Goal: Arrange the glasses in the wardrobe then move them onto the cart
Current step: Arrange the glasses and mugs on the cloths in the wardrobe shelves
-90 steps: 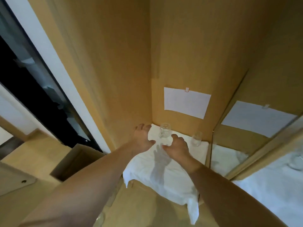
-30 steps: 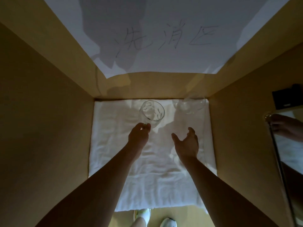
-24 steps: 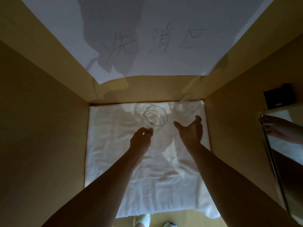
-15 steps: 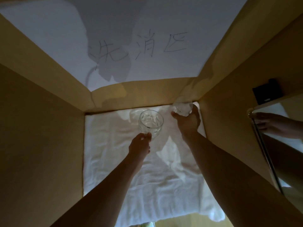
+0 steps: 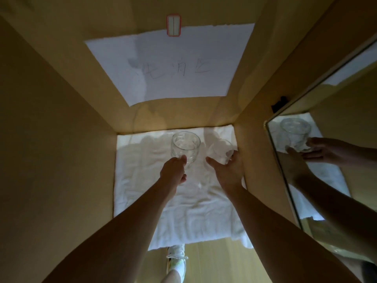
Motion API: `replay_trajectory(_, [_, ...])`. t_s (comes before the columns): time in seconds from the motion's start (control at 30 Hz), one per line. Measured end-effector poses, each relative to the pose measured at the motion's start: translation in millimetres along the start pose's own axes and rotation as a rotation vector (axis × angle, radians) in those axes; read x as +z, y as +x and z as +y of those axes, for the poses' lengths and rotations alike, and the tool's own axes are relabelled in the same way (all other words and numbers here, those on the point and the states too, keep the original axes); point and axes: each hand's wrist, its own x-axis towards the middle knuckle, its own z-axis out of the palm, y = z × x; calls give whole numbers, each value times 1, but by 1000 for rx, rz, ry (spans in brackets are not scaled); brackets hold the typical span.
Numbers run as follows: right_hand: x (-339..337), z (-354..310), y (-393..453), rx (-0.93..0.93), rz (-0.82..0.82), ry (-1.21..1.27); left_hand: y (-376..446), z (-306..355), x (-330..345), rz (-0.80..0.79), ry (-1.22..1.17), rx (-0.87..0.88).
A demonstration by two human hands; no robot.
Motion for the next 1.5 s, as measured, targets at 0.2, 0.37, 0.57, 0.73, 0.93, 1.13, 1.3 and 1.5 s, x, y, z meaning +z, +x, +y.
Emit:
replay_trajectory(0.2, [-54, -27, -67, -106, -15, 52, -94, -11, -16, -20, -54, 76])
replay_trajectory(0.37, [-113, -43, -132, -162, -50, 80, -182, -33, -26, 4, -100, 152])
replay_trajectory(0.57, [-192, -75, -220, -306, -88, 55, -293, -60, -46, 18, -151, 304])
replay_trajectory(0.73, [-258, -102, -289, -429, -67, 79, -383, -77, -58, 83, -178, 428])
replay_trajectory(0.93, [-325, -131, -355, -514, -68, 203, -483, -85, -69, 99, -220, 548])
replay_trajectory(1.13, [-382, -158, -402, -599, 12, 299, -557, -79, -74, 64, -216, 670])
replay_trajectory(1.3, [-420, -176, -422, -651, 135, 331, -590, -63, -73, -24, -228, 750])
replay_trajectory(1.5, [-456, -174, -438, -614, 247, 401, -613, -56, -63, -208, -212, 801])
